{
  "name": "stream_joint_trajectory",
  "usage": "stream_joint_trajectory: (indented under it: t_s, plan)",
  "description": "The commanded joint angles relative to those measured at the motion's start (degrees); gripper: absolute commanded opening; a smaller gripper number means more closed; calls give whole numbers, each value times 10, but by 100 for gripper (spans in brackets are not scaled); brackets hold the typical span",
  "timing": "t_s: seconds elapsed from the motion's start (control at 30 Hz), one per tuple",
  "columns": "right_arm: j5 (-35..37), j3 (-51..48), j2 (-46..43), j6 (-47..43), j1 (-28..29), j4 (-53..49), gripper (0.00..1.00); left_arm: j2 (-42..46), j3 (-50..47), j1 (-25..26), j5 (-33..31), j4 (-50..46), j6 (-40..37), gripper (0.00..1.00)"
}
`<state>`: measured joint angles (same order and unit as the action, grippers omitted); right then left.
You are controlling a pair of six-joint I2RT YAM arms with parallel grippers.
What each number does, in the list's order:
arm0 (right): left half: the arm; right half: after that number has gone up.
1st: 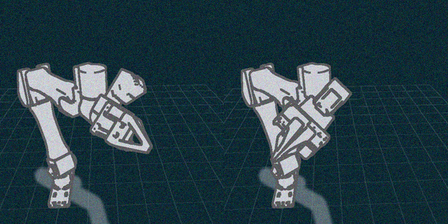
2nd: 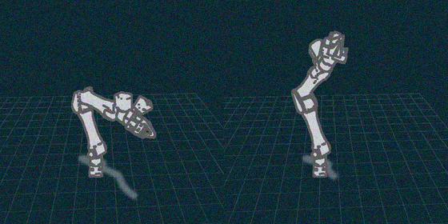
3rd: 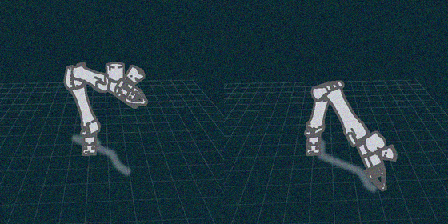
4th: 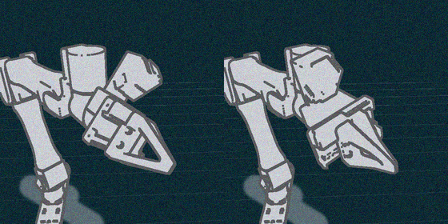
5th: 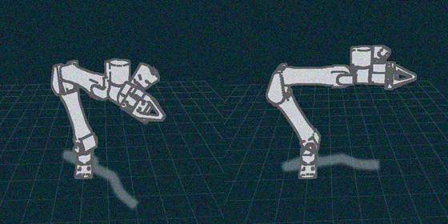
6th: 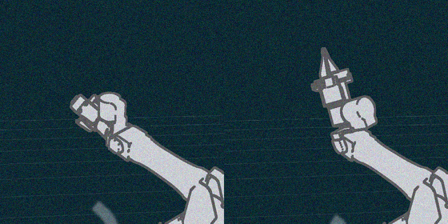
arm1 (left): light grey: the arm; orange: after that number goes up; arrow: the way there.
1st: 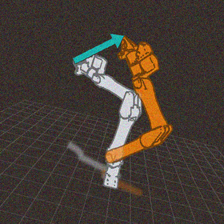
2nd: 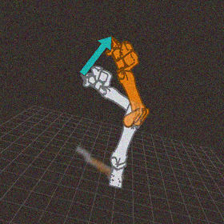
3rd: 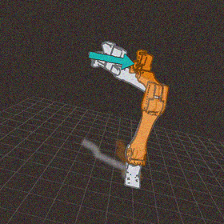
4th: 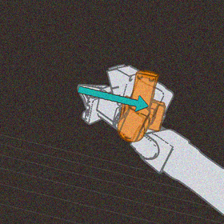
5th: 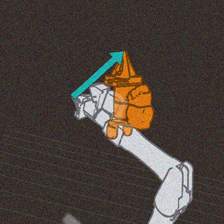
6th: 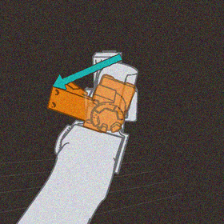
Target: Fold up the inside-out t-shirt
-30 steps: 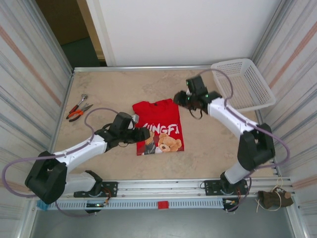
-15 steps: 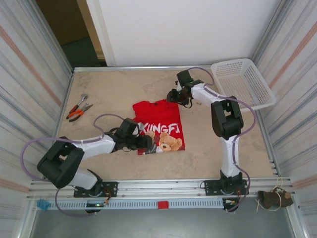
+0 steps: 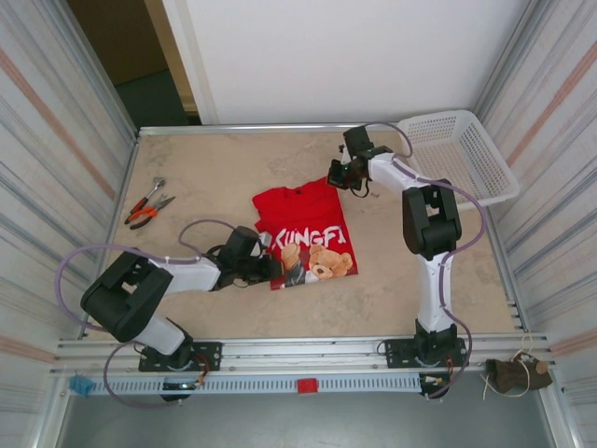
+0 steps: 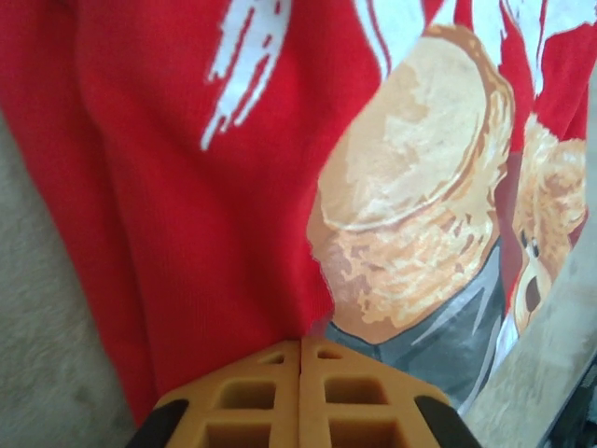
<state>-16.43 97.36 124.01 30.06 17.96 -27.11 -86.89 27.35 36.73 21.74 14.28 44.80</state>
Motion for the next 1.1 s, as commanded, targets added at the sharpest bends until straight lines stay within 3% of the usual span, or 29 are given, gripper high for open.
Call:
stream_joint_trajectory:
  t_s: [0.0,0.2,0.27,0.3,0.33,0.4,0.47,0.63,0.73,0.87,1.07]
  plan:
    - [5,-18,-34,38,-16,33,0,-42,-33,5,-9,-69,3,0]
    - [6,-17,-12,60,-20,56,1,-44,-25,5,-9,-76,-1,0]
    - [3,-21,-11,61,-24,57,32,-40,-23,5,-7,-78,-2,0]
    - [-3,-26,-20,61,-26,56,42,-34,-19,5,-5,-82,-4,0]
    - [-2,-37,-34,59,-26,57,47,-26,-13,4,-4,-90,-7,3]
    - [5,-77,-80,54,-24,63,50,4,6,5,-6,-121,-15,23]
    - [7,-135,-142,58,-22,65,51,49,42,2,-9,-165,-29,43]
    - [2,-286,-289,88,12,65,48,137,148,-53,-5,-250,-59,64]
    - [21,-359,-347,100,68,69,43,120,217,-122,17,-274,-93,65]
    - [51,-422,-369,124,143,87,29,19,313,-193,41,-300,-159,64]
    - [30,-439,-326,155,219,139,10,-146,440,-223,48,-336,-250,57]
